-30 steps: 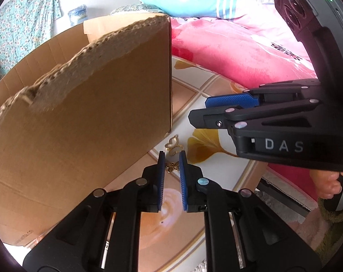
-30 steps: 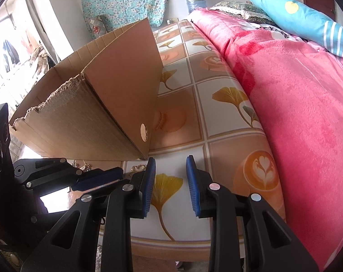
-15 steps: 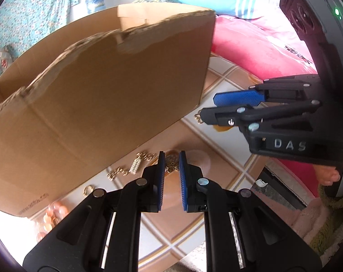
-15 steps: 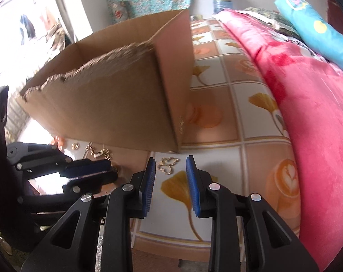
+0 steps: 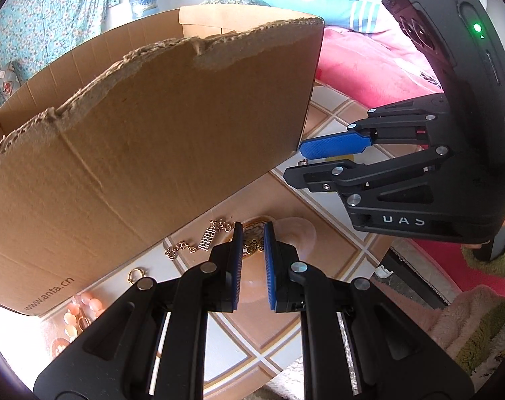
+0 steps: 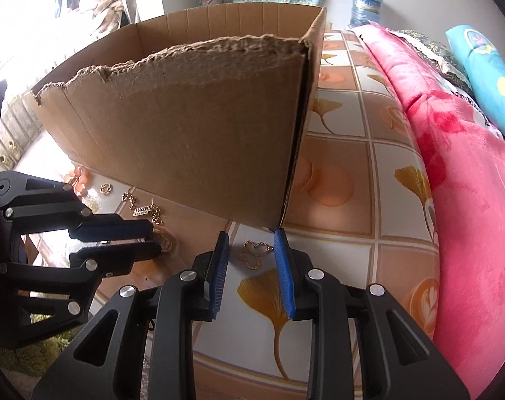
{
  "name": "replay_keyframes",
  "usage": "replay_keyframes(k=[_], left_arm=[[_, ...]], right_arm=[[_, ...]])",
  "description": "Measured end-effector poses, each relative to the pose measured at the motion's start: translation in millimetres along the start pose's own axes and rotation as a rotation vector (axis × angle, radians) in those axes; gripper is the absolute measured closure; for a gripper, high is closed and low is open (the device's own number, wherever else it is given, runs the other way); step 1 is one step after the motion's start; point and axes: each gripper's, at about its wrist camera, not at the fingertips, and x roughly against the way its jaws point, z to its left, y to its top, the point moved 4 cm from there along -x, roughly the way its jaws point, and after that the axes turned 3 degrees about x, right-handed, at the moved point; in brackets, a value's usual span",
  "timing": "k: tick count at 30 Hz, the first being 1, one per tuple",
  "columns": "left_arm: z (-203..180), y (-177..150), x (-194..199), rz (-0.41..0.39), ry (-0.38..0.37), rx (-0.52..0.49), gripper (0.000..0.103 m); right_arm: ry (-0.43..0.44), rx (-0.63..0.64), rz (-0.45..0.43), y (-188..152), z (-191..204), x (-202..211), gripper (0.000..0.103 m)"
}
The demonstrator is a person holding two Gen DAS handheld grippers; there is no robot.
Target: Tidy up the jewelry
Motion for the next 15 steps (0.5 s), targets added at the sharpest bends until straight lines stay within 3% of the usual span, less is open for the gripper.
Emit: replay_keyframes(k=[15], left_arm=[[0.7, -0.2, 2.0, -0.003, 0.002, -0.001, 0.091]], right_arm=[[0.016, -0.013, 0.066, 8.3, 3.9, -2.4, 0.081]])
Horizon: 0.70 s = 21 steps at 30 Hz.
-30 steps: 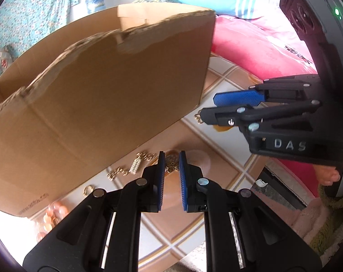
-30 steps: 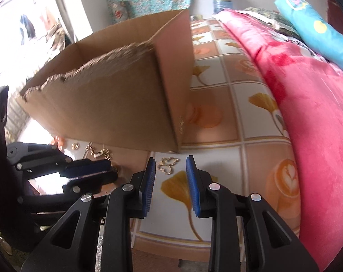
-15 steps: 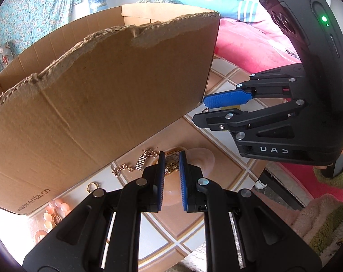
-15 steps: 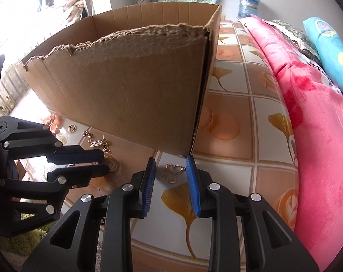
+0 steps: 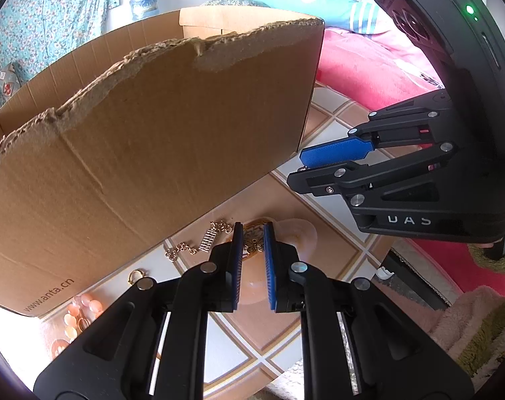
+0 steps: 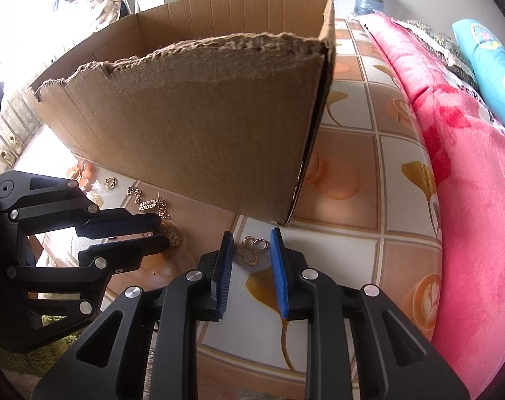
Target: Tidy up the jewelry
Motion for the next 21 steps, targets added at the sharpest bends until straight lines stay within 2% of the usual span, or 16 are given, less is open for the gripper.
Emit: replay_keyframes(k=[21], left_arm=[[2.5, 0.6, -0.1, -0.01, -0.014, 0.016, 0.092]], right_arm=[[0.008, -0.028, -0.01, 3.0, -9.2, 4.9, 0.083]])
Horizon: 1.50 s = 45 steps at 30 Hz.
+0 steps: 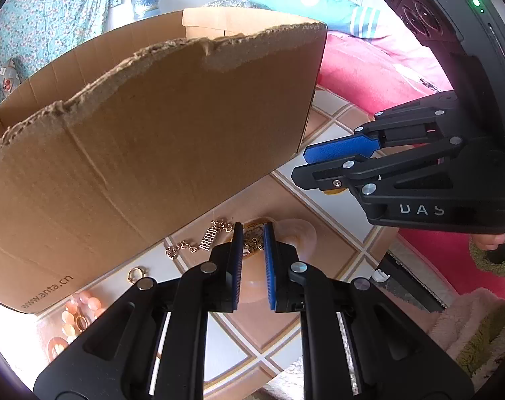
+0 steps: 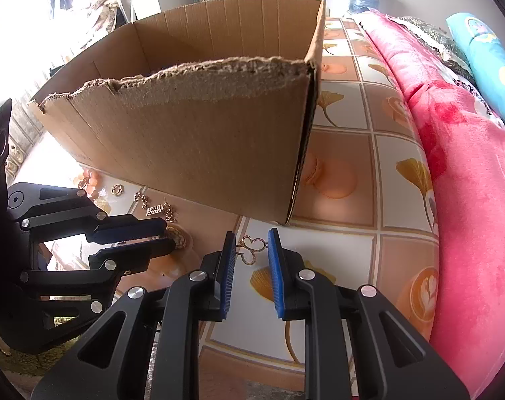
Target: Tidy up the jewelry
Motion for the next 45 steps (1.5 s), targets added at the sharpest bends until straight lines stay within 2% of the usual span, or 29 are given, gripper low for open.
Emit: replay_keyframes(k=[8, 16, 29, 45], left_arm=[[-2.1, -2.1, 6.8, -0.019, 0.002, -0.002, 0.092], [-1.5, -5.5, 1.3, 0.021, 0.01, 0.003, 0.091], [-18.1, -3.9, -4.3, 0.016, 0.033, -0.056, 0.091], [-23.3, -2.8, -2.4, 0.002, 0.032, -0.06, 0.095]], right_arm=[[-0.003, 0.002, -0.019, -3.7, 3.0, 8.2, 0.083], [0.001, -0.004, -0.029, -6.6, 4.4, 12.3, 0.083], [0.009, -0.012, -0.031, -5.6, 2.4, 9.9, 0.083], [0.008, -0.019, -0.044, -5.5, 0.5, 12.2, 0.083]])
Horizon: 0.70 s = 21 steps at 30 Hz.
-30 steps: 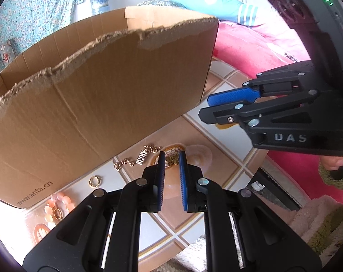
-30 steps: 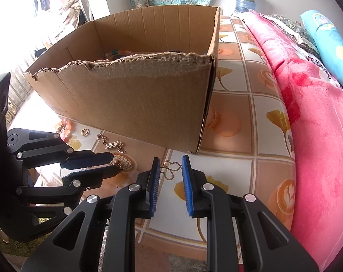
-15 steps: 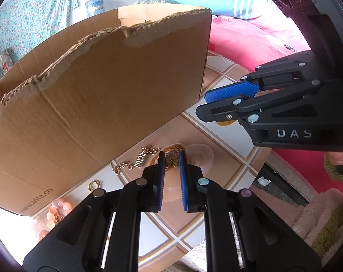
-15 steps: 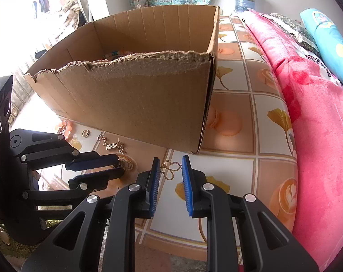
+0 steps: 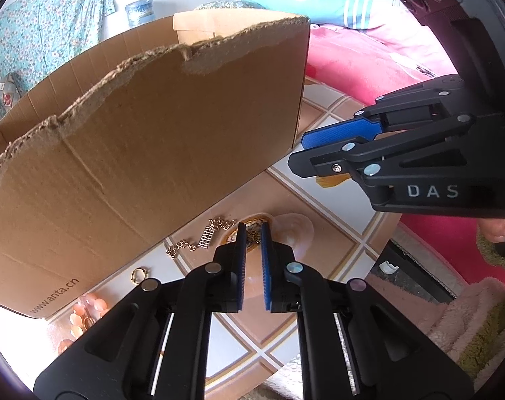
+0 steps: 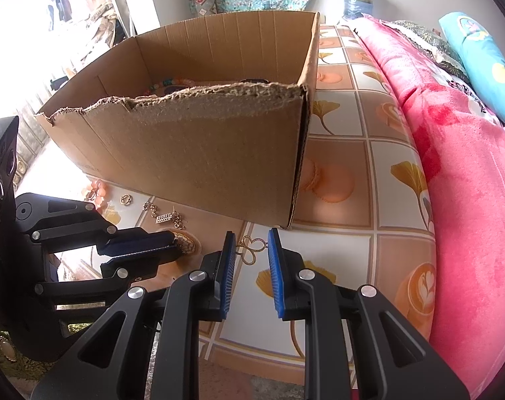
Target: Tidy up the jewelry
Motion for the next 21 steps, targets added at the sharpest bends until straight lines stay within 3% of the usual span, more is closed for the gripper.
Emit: replay_keyframes(k=[11, 21], left_arm=[[1.0, -4.6, 22.1, -0.049, 0.01, 0.003, 0.095], [4.5, 3.6, 63.5, -0.155, 0.049, -0.009, 0.095]], right_arm=[[-0.005, 0.008, -0.044, 0.5, 6.0, 19.5, 0.083], [-0.001, 0.032, -0.129, 7.8, 19.2, 55.6, 0.083]])
